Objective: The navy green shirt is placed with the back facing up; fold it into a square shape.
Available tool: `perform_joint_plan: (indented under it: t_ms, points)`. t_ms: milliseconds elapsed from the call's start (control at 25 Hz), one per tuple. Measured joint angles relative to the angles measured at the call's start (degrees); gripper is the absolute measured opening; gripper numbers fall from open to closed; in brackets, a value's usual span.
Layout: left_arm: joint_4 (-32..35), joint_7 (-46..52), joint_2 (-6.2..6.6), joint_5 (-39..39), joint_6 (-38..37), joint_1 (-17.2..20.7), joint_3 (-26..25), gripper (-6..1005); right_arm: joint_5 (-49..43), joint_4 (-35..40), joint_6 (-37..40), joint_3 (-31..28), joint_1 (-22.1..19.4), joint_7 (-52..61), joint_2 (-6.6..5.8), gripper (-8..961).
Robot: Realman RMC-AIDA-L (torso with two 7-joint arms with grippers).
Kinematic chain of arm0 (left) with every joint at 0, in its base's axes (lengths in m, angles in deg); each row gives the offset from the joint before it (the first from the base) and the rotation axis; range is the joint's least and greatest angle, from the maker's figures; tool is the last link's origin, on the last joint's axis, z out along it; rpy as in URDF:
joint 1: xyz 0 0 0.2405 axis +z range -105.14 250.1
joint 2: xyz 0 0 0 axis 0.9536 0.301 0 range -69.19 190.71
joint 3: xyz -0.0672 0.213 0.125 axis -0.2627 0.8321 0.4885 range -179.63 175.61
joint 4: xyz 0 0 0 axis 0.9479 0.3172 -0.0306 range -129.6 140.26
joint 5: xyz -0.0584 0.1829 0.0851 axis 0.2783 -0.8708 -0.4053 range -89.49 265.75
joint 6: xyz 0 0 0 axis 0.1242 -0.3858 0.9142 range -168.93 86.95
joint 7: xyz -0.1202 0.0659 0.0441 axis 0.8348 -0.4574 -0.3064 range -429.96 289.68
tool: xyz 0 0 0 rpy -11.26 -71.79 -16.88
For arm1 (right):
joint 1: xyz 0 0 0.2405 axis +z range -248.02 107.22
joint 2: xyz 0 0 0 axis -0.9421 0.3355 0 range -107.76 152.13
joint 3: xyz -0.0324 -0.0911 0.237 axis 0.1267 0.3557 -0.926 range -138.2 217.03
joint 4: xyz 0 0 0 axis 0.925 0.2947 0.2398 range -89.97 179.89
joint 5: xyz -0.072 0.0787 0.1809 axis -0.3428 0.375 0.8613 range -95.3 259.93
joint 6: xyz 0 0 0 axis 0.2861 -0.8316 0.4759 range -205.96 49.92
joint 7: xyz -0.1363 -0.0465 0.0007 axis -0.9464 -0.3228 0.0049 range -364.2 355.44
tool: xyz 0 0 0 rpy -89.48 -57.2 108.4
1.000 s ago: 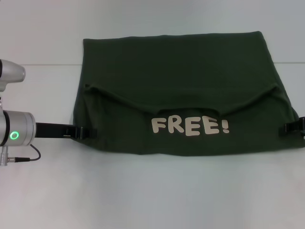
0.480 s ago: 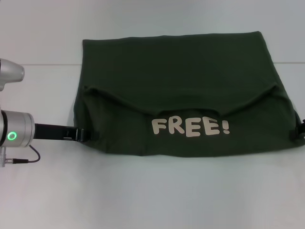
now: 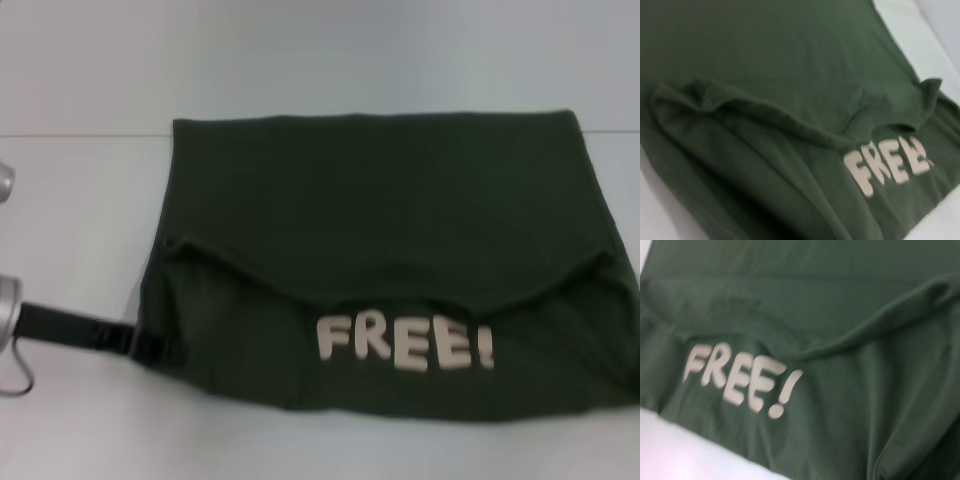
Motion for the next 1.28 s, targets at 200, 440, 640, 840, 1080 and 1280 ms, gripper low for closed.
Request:
perform_joint_plan:
  t_ms: [200,440,640,840,1080,1280]
  points:
    - [0.43,-5.03,0.95,-7.69,-13.15,0.12,-3.69,26,-2.46,-0.3,9.14,0.18,-2.89,-7.78,0.33,30]
    - [0.42,-6.58,1.21,-12.43,-21.42,0.22,-4.27,26,-6.58,-0.59,13.52,1.3,-4.55,-12.04,1.87,30]
    - [0.28,-6.44,1.23,-12.45,-21.46,0.08,-4.73,25,-6.52,-0.65,12.51,0.39,-4.34,-12.46,2.44,31]
    - [-0.48,-4.36,1.5,-6.8,-20.54,-0.72,-7.7,25,-3.98,-0.69,12.4,-4.35,-3.81,-11.81,1.7,31]
    - [-2.96,2.6,3.31,-0.94,-14.04,-2.24,-14.93,26,3.64,-4.32,11.15,-15.38,-3.36,-7.78,-2.91,31]
    - [-5.92,4.7,3.61,6.24,-4.17,-2.35,-18.19,25,11.17,-5.83,5.22,-19.05,-4.25,-4.57,-3.94,30]
